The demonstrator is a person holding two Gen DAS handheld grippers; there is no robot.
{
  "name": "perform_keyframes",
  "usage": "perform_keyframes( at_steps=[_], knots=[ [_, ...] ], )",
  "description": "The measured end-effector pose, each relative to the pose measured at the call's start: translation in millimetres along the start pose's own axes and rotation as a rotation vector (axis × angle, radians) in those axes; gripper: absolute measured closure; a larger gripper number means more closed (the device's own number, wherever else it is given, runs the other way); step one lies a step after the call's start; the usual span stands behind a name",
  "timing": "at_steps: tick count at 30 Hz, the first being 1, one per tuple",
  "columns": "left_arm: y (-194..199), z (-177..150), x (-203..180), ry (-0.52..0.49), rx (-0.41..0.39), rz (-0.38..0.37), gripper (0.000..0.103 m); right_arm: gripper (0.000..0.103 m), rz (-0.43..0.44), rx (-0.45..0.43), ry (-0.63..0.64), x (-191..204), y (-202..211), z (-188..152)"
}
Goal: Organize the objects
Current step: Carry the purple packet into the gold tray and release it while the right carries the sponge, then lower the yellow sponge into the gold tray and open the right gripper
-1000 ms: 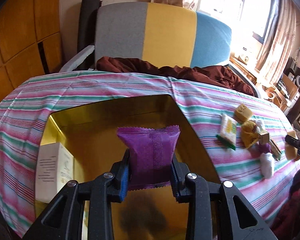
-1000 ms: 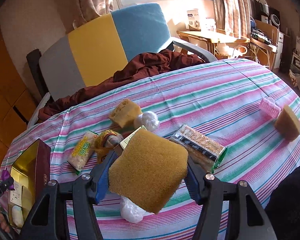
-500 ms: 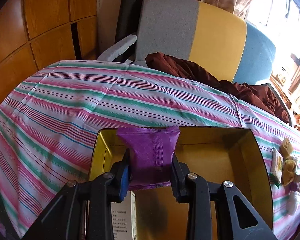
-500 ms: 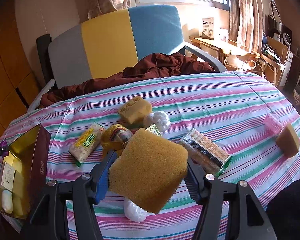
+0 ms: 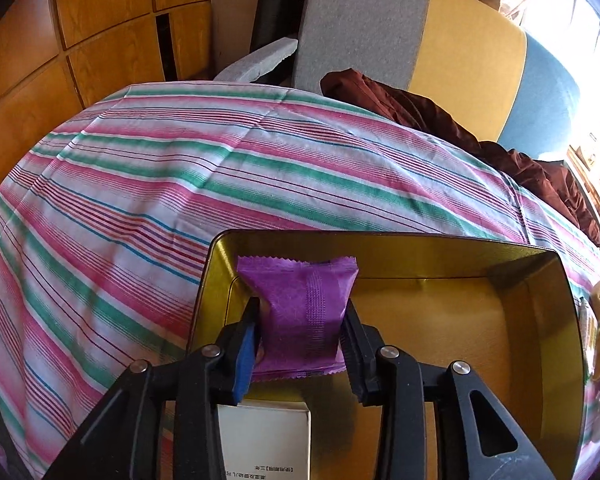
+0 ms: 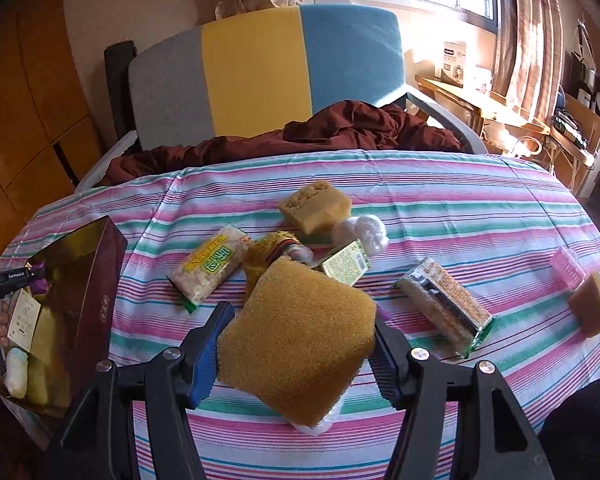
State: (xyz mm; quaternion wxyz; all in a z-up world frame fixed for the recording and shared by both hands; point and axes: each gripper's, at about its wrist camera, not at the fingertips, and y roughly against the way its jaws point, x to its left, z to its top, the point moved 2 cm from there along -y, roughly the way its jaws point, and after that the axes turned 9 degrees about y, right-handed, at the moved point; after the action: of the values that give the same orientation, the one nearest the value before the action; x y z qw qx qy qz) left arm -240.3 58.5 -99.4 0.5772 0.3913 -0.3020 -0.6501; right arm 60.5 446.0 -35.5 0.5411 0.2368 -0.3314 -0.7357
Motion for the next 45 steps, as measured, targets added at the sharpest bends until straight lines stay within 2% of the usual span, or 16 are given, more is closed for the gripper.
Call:
perform_keyframes(
  at_steps=[3,8,13,17,23,25,29,31,33,39,45],
  knots=[
    [1,0,2,0.009,-0.004,0.002,0.056,0.039,0.069,0.002,0.037,30,-2,4],
    [11,1,5,0.016,-0.029,0.002,0.055,0.039,0.218,-0.003,0.157,99,2,14],
    [44,0,10,0.030,-0.092,-0.026,0.048,0.039,0.365,0.025,0.277,177,-2,24],
    [77,-7,19,0.055,-0.144,-0.050,0.041,0.039,0.436,0.083,0.334,231,-19,25],
    [121,-32,48,0.101,-0.206,-0.060,0.033,0.037,0.500,0.208,0.338,292,-61,17],
    [132,-41,57,0.099,-0.221,-0.058,0.031,0.033,0.523,0.240,0.320,307,-72,15],
    [146,-60,73,0.114,-0.239,-0.048,0.028,0.029,0.630,0.310,0.273,326,-83,9],
    [152,-68,78,0.116,-0.247,-0.041,0.028,0.021,0.628,0.296,0.280,330,-81,7],
    [156,-76,79,0.112,-0.258,-0.029,0.027,0.018,0.621,0.283,0.287,329,-76,7],
    [160,-90,82,0.151,-0.253,-0.031,0.025,0.018,0.554,0.208,0.312,315,-56,13],
    [170,-97,71,0.125,-0.275,-0.024,0.022,0.018,0.413,0.091,0.352,289,-31,16]
  ],
)
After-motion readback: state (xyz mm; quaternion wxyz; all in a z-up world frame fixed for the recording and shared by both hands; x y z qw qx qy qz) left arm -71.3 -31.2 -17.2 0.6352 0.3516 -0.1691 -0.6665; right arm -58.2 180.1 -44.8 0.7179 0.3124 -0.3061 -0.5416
